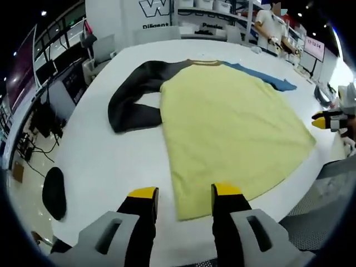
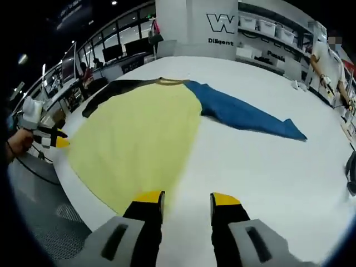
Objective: Fold the garment on the visible template until the final outline fits inside the template.
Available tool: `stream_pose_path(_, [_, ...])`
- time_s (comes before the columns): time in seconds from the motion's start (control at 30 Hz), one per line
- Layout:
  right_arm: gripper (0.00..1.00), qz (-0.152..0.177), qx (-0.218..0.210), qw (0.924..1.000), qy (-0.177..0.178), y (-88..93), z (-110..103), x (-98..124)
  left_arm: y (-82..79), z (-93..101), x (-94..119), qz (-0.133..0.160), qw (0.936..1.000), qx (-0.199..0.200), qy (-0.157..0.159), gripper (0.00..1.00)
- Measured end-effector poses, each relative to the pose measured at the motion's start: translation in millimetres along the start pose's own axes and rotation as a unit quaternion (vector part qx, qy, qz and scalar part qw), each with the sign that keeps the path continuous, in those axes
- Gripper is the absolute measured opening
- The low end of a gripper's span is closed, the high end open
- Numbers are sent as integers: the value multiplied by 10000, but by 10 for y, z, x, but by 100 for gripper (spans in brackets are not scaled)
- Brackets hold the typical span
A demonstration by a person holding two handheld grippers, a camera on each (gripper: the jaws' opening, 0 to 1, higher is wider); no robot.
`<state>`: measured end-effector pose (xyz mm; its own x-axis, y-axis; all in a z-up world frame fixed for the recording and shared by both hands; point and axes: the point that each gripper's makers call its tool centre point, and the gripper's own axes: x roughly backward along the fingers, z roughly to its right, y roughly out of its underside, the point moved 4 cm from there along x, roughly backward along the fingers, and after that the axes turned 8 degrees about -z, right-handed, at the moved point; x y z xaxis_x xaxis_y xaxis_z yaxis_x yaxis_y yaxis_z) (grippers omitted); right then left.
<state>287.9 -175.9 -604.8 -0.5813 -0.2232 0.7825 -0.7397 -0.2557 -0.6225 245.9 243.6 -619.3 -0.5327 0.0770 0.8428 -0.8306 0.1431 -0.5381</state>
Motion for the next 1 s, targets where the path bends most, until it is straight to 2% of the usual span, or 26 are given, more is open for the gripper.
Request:
stream_pose_path(0.07, [40, 56, -10, 9999, 118, -47, 124, 1, -43, 0, 18, 116, 9999, 79, 19, 45])
stream_pose_path(0.13, [46, 115, 63, 9994, 323, -127, 394, -14, -104, 6, 31, 292, 9994, 194, 73, 52])
stream_pose_path(0.27, [49, 174, 37, 9987, 469, -216, 693, -47, -145, 4, 46, 424, 9987, 289, 45, 64])
stream_pose_path(0.3, [51, 152, -74, 9983, 567, -242, 852, -74, -151, -22, 42, 447, 9984, 331, -59, 66])
stream_pose_path(0.5, [49, 114, -527, 9950, 837, -325, 1327, -223, -168, -38, 50, 515, 9977, 420, -115, 78])
stream_pose_path(0.67, [49, 130, -672, 9937, 893, -471, 1530, -368, -161, -46, 47, 468, 9981, 373, -145, 84])
stream_pose_path(0.7, [49, 130, -708, 9934, 894, -496, 1560, -400, -151, -44, 43, 422, 9985, 305, -149, 85])
stream_pose_path(0.73, [49, 141, -746, 9930, 910, -516, 1588, -427, -143, -67, 44, 353, 9988, 140, -294, 85])
stream_pose_path(0.8, [47, 285, -1266, 9873, 912, -560, 1653, -514, -143, -64, 32, 353, 9988, 51, -330, 84])
stream_pose_path(0.9, [47, 235, -1421, 9845, 998, -554, 1711, -573, -159, -54, 38, 369, 9988, 116, -308, 83])
stream_pose_path(1.0, [46, 194, -1536, 9825, 1032, -551, 1750, -695, -178, -72, 40, 398, 9984, 107, -383, 78])
